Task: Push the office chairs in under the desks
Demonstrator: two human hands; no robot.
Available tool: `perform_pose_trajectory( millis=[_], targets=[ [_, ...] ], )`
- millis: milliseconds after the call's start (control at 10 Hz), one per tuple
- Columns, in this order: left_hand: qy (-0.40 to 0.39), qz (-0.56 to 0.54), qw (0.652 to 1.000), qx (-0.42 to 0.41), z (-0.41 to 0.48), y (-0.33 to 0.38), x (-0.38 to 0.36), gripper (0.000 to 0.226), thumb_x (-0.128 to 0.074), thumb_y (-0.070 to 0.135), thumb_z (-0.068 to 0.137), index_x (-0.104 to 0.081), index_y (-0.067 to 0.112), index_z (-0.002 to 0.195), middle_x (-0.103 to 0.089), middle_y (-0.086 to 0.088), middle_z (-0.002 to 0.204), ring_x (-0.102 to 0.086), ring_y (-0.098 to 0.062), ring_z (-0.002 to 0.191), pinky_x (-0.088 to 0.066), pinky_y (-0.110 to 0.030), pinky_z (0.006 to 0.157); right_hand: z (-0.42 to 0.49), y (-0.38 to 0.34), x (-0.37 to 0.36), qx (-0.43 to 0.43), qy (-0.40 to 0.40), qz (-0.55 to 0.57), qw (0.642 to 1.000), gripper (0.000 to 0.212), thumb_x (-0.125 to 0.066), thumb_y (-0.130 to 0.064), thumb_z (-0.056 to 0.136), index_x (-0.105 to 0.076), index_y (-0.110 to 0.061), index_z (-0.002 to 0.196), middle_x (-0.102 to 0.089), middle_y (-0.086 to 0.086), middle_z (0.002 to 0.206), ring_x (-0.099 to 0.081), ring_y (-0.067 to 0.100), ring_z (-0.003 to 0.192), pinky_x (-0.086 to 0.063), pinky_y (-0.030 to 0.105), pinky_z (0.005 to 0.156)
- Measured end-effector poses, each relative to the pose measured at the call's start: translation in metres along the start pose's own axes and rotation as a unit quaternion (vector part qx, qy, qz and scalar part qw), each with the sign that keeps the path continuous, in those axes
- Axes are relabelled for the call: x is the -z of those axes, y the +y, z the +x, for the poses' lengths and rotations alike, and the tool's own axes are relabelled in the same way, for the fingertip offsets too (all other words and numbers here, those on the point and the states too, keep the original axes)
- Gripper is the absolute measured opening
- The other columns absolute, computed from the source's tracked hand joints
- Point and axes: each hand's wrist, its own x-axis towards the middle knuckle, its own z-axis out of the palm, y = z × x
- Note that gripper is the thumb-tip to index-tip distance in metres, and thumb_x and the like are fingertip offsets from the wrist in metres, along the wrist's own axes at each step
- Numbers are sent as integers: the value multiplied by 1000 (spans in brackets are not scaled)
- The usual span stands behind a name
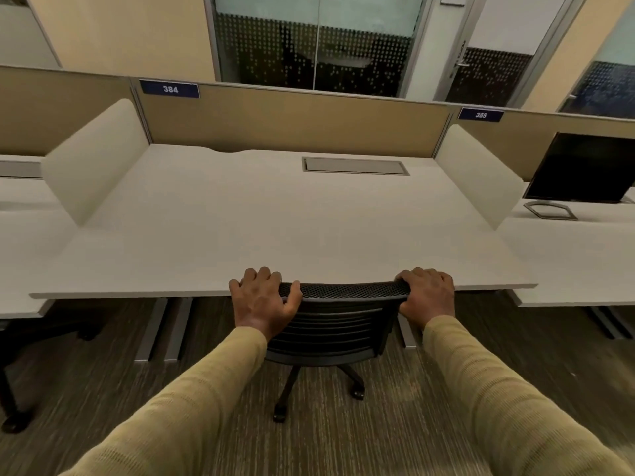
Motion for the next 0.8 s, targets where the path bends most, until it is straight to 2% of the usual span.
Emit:
perform_pose_trajectory(
  millis=[100, 300, 400, 500, 600, 700, 800],
  targets=[
    [14, -6, 1000, -4, 1, 12, -2, 65, -25, 64, 89, -69, 16, 91, -65, -3, 94, -55, -27, 93, -35, -43, 79, 3, 13, 0, -1, 18, 11, 1000, 43, -74, -28, 67, -67, -34, 108, -67, -6, 105, -57, 22, 105, -32, 41, 98],
    [-21, 14, 1000, -5, 5, 18, -2, 68, -20, 66, 89, -68, 17, 97, -64, -3, 99, -53, -26, 96, -34, -44, 80, 6, 20, -7, 4, 17, 18, 1000, 47, -74, -27, 69, -66, -34, 114, -66, -5, 111, -56, 23, 109, -32, 42, 101],
    [-46, 18, 999, 8, 0, 17, 8, 67, -21, 69, 91, -65, 20, 103, -62, -2, 107, -51, -26, 105, -35, -45, 85, 3, 22, 3, 23, -25, 43, 998, 78, -76, -35, 67, -49, -33, 140, -57, 1, 135, -49, 26, 125, -29, 44, 109],
    [-70, 9, 997, 16, 1, 11, 7, 65, -25, 70, 93, -62, 21, 112, -59, -3, 117, -49, -27, 113, -36, -47, 91, -4, 17, 3, 27, -42, 58, 997, 95, -74, -44, 70, -30, -30, 153, -43, 5, 150, -37, 29, 138, -23, 47, 117],
    [-53, -36, 998, 18, -31, 18, 17, 70, -30, 68, 95, -49, 18, 141, -45, -9, 148, -33, -30, 140, -31, -51, 111, -46, 21, -2, 72, 6, 30, 997, 101, -62, -62, 78, -12, -25, 159, -20, 11, 163, -11, 32, 152, -3, 53, 123],
    [-28, -47, 998, 4, -56, 11, 9, 81, -32, 69, 95, -22, 20, 159, -14, -10, 168, -6, -28, 155, -14, -52, 123, -69, 6, -18, 88, 43, 41, 994, 105, -57, -64, 83, 1, -24, 160, 5, 13, 168, 11, 34, 154, 6, 55, 123],
    [-25, -34, 999, -21, -110, 22, 2, 91, -28, 74, 90, 5, 27, 161, 17, -4, 168, 16, -23, 155, 5, -53, 125, -104, -8, -32, 116, 78, 106, 985, 103, -54, -60, 87, 10, -25, 160, 22, 15, 165, 19, 35, 152, 6, 54, 122]
  ],
)
